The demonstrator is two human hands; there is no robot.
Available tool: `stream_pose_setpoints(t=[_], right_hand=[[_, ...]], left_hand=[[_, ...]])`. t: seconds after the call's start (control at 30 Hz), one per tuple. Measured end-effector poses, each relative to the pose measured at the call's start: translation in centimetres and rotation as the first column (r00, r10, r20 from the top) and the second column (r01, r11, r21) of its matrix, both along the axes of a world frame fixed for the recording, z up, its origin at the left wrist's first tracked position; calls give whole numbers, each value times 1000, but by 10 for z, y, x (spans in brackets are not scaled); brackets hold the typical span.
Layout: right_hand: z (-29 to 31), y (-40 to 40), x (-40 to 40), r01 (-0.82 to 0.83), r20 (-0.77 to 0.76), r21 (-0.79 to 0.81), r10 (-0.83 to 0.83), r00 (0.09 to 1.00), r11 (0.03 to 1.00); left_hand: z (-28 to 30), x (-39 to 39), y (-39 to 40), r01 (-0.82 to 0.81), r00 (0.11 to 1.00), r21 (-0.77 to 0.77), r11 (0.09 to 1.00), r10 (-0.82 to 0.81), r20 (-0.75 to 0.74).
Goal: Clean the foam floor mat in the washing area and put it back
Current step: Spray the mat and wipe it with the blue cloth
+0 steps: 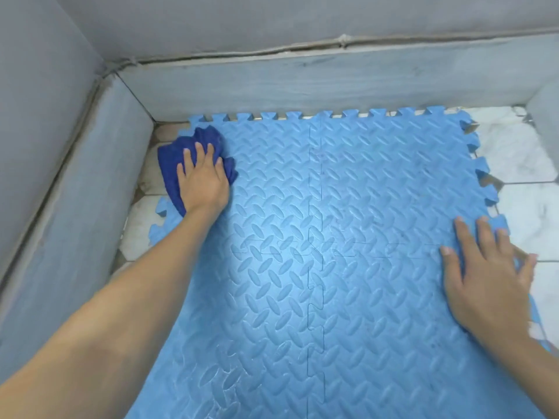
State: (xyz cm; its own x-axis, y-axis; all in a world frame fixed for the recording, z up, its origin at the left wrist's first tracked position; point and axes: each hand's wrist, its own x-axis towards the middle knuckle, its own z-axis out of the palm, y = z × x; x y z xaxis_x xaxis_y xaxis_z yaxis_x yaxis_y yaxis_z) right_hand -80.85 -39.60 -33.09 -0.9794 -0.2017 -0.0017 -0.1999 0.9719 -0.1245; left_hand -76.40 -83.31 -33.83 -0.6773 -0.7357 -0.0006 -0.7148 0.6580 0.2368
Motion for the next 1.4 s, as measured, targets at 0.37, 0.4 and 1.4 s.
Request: stream_pose_setpoints(t=[0.37,0.4,1.4], right_hand=[[-2,-3,-17,-8,-15,-2,7,1000,1000],[-2,-2,-17,-8,-16,-2,8,1000,1000],[-4,2,-16,-8,-27,-40,7,1000,999]], left_hand=[[4,-130,190,734,678,17,679,-735,9],[4,-146,168,655,756,2,756,-655,21],[12,-84,201,842,536,20,539,-840,83]])
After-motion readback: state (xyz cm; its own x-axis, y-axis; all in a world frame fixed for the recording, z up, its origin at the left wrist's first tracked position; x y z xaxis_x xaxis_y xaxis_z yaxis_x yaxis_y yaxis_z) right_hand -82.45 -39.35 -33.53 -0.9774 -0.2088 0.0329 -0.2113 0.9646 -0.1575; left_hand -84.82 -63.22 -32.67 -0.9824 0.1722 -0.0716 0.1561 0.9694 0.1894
